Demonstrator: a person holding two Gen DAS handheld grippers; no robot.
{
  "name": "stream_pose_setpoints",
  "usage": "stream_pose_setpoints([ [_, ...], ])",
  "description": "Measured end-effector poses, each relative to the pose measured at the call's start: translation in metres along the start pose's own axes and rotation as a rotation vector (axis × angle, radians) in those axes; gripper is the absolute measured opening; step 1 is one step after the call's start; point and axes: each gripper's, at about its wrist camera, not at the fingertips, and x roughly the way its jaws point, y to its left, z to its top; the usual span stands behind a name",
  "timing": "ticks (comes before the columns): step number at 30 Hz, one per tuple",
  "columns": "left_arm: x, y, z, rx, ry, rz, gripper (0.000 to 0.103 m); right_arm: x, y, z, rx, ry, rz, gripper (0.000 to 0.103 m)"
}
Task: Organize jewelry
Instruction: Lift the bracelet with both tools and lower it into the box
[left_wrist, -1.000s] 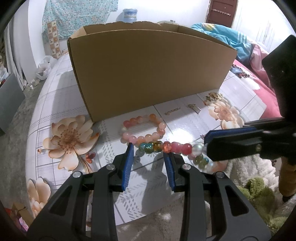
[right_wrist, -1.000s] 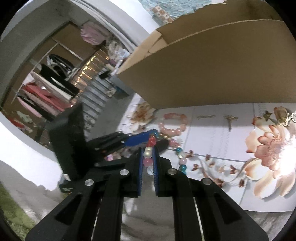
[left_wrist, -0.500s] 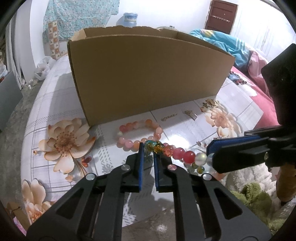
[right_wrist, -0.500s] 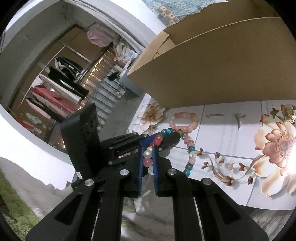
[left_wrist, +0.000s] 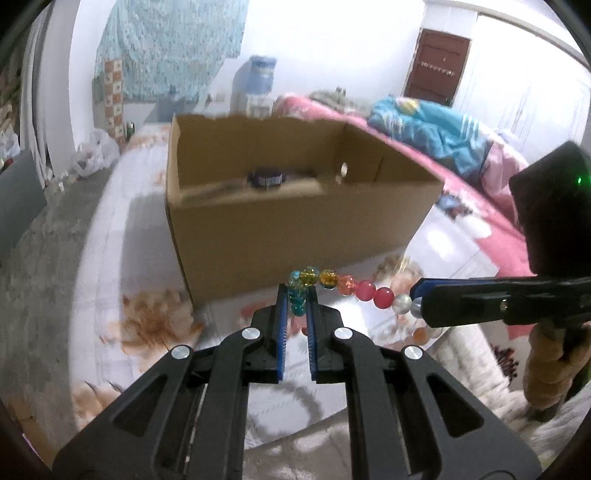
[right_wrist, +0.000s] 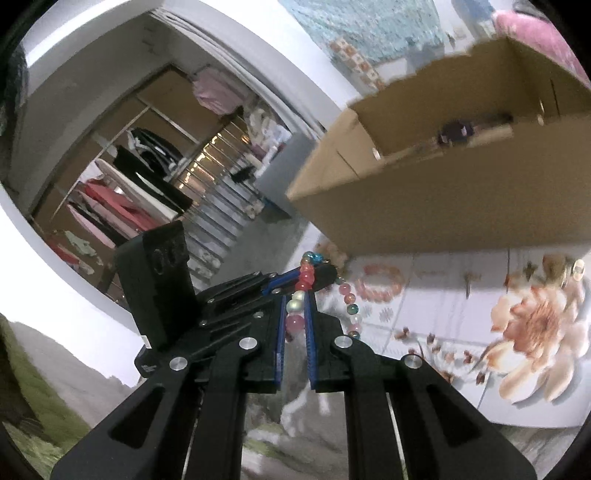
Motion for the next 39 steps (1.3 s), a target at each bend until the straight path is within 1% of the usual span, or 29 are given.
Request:
stream_pose_setpoints([
  [3,-0.017,-0.004,0.025,0.024,-0.046,0.005,0.008,-0.013,0.015,0.018,-0.062,-0.042,0.006,0.01],
  [7,-0.035,-0.009,0.07,0.068,-0.126,-0.005,0.008,-0.029,0.036,0.059,-0.167,-0.102,0.011,0.01],
  [10,-0.037,-0.01,0.101,0.099,-0.172,0.007,0.008,-0.032,0.043,0.088,-0.219,-0.127,-0.001,0.01],
  [12,-0.028,-0.009,0.118,0.123,-0.164,0.033,0.008,-0.031,0.041,0.112,-0.238,-0.134,-0.01,0.01],
  [13,-0.017,-0.005,0.126,0.12,-0.139,0.055,0.008,-0.028,0.035,0.125,-0.233,-0.132,-0.009,0.01],
  [15,0.001,0.002,0.136,0.111,-0.093,0.072,0.008,-0.02,0.026,0.14,-0.22,-0.119,-0.022,0.01],
  [18,0.026,0.015,0.144,0.121,-0.032,0.135,0.008,0.002,0.002,0.162,-0.161,-0.058,-0.048,0.01],
  [19,0.036,0.019,0.145,0.123,0.003,0.151,0.008,0.007,-0.004,0.165,-0.148,-0.037,-0.054,0.01],
  [21,0.049,0.028,0.145,0.113,0.06,0.167,0.008,0.028,-0.021,0.173,-0.103,0.032,-0.088,0.01],
  [24,0.067,0.041,0.139,0.11,0.15,0.188,0.009,0.053,-0.036,0.177,-0.063,0.118,-0.14,0.01],
  [26,0.073,0.046,0.131,0.118,0.185,0.204,0.009,0.071,-0.046,0.176,-0.033,0.189,-0.188,0.01],
  [29,0.079,0.046,0.127,0.143,0.215,0.223,0.009,0.096,-0.058,0.176,-0.011,0.283,-0.246,0.01],
  [31,0.087,0.047,0.125,0.165,0.24,0.236,0.009,0.111,-0.066,0.177,0.009,0.334,-0.267,0.01],
  [34,0.095,0.046,0.124,0.186,0.266,0.25,0.009,0.135,-0.085,0.18,0.098,0.421,-0.292,0.011],
  [37,0.098,0.045,0.126,0.196,0.273,0.267,0.01,0.147,-0.104,0.181,0.18,0.46,-0.309,0.012],
  [39,0.098,0.046,0.128,0.183,0.269,0.262,0.01,0.148,-0.109,0.182,0.206,0.453,-0.312,0.012],
])
